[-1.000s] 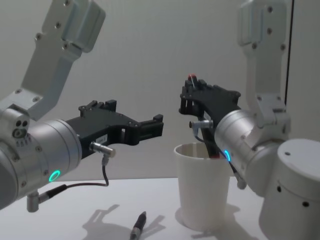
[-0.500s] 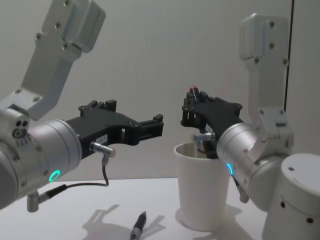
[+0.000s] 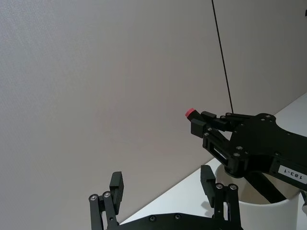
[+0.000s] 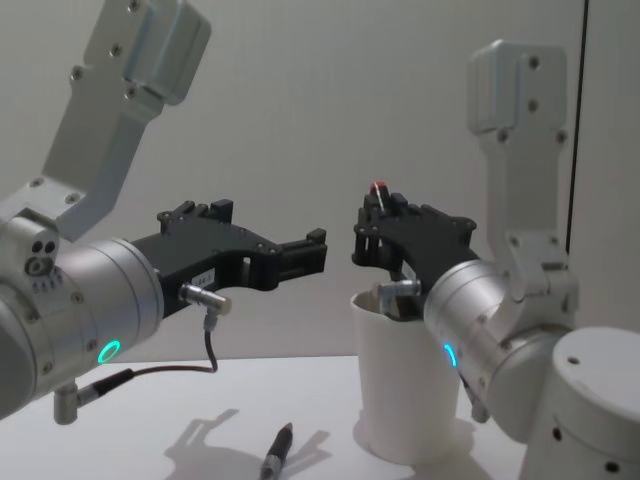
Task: Place the pen into the pen holder.
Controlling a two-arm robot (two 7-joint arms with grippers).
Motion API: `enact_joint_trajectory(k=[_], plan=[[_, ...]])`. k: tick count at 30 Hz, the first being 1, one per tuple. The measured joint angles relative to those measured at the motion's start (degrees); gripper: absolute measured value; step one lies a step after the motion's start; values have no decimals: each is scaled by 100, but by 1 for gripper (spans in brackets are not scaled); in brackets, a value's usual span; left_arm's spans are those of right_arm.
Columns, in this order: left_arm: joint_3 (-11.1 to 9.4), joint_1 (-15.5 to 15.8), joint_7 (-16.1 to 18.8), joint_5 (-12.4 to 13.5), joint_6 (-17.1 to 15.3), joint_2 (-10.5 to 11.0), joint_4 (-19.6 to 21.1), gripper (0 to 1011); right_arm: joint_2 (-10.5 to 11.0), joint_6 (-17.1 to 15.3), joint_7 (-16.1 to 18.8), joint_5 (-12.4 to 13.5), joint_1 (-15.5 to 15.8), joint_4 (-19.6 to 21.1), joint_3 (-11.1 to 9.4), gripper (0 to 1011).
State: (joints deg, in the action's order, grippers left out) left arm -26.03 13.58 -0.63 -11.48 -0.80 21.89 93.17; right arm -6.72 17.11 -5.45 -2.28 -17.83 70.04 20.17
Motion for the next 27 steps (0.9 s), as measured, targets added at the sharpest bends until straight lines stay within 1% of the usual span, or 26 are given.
enact_joint_trajectory(k=[13,23,27], plan=[[0,0,0,0,0,0,0,1001,0,-140,-224,-219,87,23,19,185],[0,0,0,0,0,0,0,1001,14,-214,-342,-309,143,48,18,187],[0,0,0,0,0,0,0,1000,17,-238,-373,-334,157,52,18,288]])
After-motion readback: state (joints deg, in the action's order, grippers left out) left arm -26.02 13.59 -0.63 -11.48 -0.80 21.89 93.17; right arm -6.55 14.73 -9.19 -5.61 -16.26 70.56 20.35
